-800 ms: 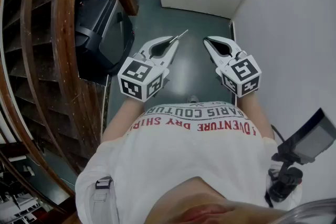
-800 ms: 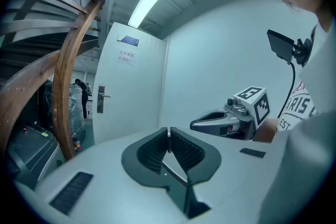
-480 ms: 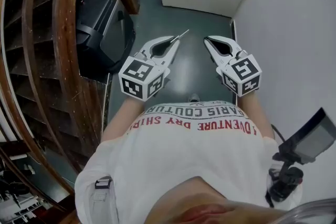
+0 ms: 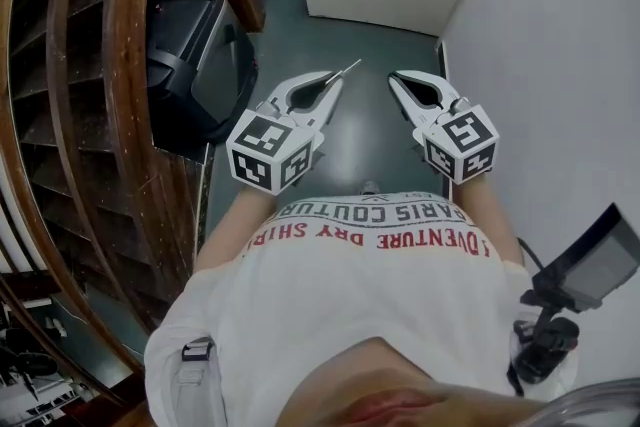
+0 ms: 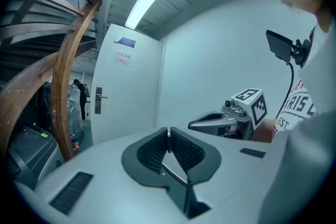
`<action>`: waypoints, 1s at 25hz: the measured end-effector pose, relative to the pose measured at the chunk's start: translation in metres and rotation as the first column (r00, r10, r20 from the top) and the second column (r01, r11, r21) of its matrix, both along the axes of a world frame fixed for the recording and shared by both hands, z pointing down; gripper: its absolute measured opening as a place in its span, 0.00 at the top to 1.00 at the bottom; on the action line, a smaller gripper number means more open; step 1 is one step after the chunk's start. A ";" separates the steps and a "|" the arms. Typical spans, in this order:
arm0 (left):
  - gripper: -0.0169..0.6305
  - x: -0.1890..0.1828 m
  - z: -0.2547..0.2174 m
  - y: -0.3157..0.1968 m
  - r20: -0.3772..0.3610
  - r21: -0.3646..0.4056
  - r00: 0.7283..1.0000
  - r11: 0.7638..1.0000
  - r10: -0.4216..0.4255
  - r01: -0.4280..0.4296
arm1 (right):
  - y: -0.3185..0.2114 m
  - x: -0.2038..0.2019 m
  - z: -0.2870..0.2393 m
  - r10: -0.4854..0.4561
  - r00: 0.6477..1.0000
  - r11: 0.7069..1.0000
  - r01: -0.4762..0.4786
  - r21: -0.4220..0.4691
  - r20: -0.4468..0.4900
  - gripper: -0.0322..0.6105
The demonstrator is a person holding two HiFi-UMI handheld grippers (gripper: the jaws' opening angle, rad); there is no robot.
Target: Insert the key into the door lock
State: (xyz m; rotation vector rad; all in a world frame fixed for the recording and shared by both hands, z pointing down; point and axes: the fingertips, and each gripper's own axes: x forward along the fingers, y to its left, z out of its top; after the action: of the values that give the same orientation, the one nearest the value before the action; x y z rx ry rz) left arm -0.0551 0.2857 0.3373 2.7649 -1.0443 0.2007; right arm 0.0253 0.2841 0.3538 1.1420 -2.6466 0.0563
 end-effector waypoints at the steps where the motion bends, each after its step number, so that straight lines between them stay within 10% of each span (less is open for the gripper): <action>1: 0.94 0.000 -0.002 0.003 -0.001 0.009 1.000 1.000 -0.003 0.003 | 0.004 0.001 -0.001 -0.004 1.000 1.000 0.004 0.007 -0.007 0.95; 12: 0.94 0.014 0.017 -0.038 0.011 -0.008 1.000 1.000 -0.011 0.011 | -0.033 0.030 0.019 0.038 0.999 0.999 -0.038 -0.005 0.034 0.95; 25: 0.94 0.074 0.043 -0.320 0.077 -0.093 0.996 0.994 -0.050 0.057 | -0.327 0.088 0.044 -0.019 0.998 0.998 0.024 -0.066 0.067 0.95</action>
State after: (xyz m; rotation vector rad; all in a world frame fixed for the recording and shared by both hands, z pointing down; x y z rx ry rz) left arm 0.0192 -0.0343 0.3802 2.6598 -1.0963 0.3400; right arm 0.1135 -0.0425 0.3977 1.1082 -2.6924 0.1802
